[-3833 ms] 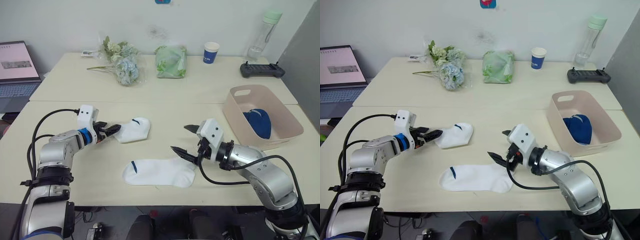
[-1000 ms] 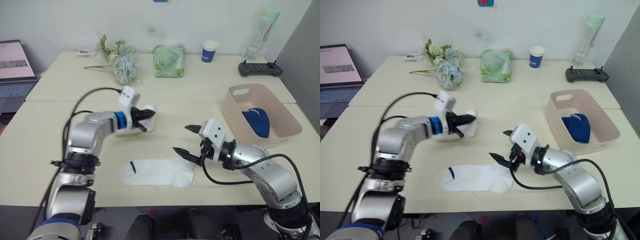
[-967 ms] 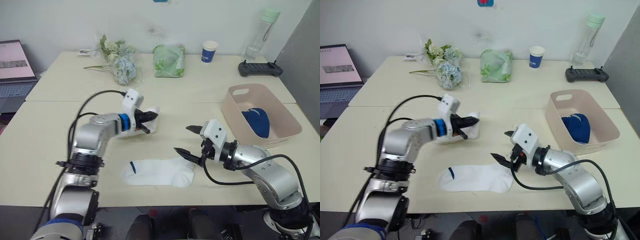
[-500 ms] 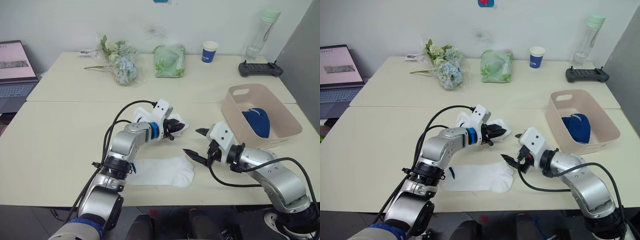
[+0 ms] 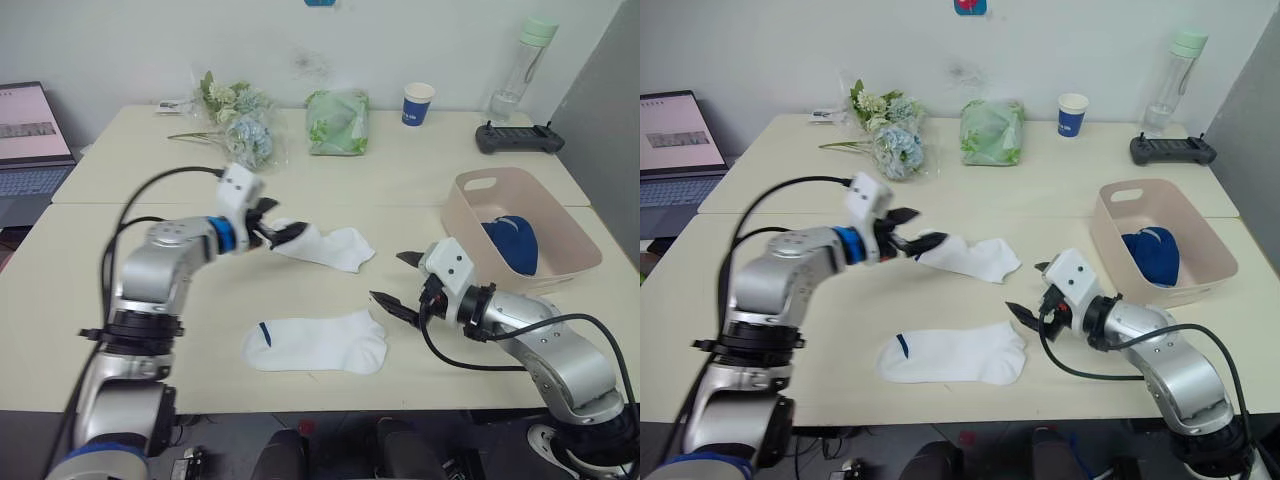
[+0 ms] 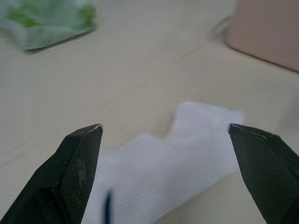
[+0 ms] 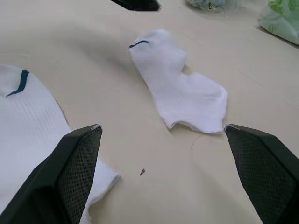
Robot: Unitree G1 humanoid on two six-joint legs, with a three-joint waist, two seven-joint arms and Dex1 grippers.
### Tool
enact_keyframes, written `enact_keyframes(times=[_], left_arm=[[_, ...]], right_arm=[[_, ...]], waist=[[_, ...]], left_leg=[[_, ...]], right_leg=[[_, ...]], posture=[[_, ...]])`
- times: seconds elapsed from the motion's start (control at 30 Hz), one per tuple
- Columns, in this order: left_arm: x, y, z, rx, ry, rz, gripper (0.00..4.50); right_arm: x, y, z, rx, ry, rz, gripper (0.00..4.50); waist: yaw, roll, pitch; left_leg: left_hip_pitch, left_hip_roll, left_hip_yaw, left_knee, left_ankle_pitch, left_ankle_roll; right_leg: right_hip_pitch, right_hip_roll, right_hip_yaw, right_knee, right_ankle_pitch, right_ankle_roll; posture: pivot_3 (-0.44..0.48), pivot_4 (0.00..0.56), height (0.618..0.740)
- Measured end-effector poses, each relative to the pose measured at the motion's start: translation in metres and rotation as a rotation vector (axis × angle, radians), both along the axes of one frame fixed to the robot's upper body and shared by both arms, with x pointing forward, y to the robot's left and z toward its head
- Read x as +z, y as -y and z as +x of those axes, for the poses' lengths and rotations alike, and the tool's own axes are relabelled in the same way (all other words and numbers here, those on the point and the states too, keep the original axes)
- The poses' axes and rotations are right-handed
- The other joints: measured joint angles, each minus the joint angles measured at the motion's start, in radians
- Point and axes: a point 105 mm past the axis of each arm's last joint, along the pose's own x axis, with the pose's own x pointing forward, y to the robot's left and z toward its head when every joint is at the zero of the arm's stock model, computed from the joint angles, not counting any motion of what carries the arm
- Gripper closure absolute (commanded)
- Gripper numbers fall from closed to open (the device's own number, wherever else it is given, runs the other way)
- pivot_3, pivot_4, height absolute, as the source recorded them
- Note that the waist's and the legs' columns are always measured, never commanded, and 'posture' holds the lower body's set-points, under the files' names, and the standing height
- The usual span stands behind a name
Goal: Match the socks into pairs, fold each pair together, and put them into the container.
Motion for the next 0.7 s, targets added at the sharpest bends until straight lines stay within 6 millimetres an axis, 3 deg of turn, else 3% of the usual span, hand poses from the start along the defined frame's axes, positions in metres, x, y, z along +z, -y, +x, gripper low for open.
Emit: enact_keyframes(times=[0.17, 0.3, 0.4, 0.5, 0.57, 0.7], left_arm=[[-0.01, -0.038, 0.017, 0.108, -0.046, -0.058, 0.03], [-0.019, -0.044, 0.023, 0.11, -0.059, -0.055, 0.03], [-0.03, -0.04, 0.022, 0.034, -0.033, 0.04, 0.03], [-0.037, -0.054, 0.016, -0.031, 0.012, 0.238, 0.03], [-0.037, -0.059, 0.011, -0.102, 0.044, 0.351, 0.03], [-0.042, -0.05, 0.011, -0.203, 0.09, 0.475, 0.03]], right_arm=[[-0.001, -0.01, 0.019, -0.07, 0.001, 0.087, 0.0], [-0.01, -0.016, 0.027, -0.084, -0.016, 0.084, 0.0], [-0.017, -0.019, 0.031, -0.05, 0.042, -0.024, 0.0], [-0.025, -0.011, 0.035, -0.018, 0.117, -0.17, 0.0], [-0.026, -0.008, 0.038, -0.012, 0.118, -0.183, 0.0], [-0.025, -0.01, 0.039, 0.032, 0.132, -0.198, 0.0]], waist=[[0.011, 0.0, 0.0], [0.009, 0.0, 0.0], [0.005, 0.0, 0.0], [0.003, 0.0, 0.0], [0.0, 0.0, 0.0], [0.002, 0.0, 0.0]], left_leg=[[-0.002, -0.002, 0.0, 0.0, 0.0, 0.0], [-0.002, -0.002, 0.002, 0.0, 0.001, -0.001], [-0.002, -0.002, 0.003, 0.0, 0.001, -0.001], [-0.002, -0.001, 0.004, -0.001, 0.0, -0.001], [-0.002, -0.001, 0.004, -0.001, 0.0, 0.0], [-0.002, -0.001, 0.003, 0.0, 0.0, 0.001]], right_leg=[[0.0, 0.0, -0.001, -0.002, 0.0, 0.0], [-0.001, -0.001, -0.001, -0.002, 0.0, 0.0], [-0.002, -0.001, -0.001, -0.002, 0.0, 0.0], [-0.003, 0.0, -0.001, -0.001, 0.0, 0.0], [-0.004, 0.0, 0.0, 0.0, 0.0, 0.0], [-0.004, 0.0, -0.001, 0.001, 0.0, 0.0]], posture=[[0.0, 0.15, 0.74], [0.0, 0.15, 0.74], [0.0, 0.15, 0.74], [0.0, 0.15, 0.74], [0.0, 0.15, 0.74], [0.0, 0.15, 0.74]])
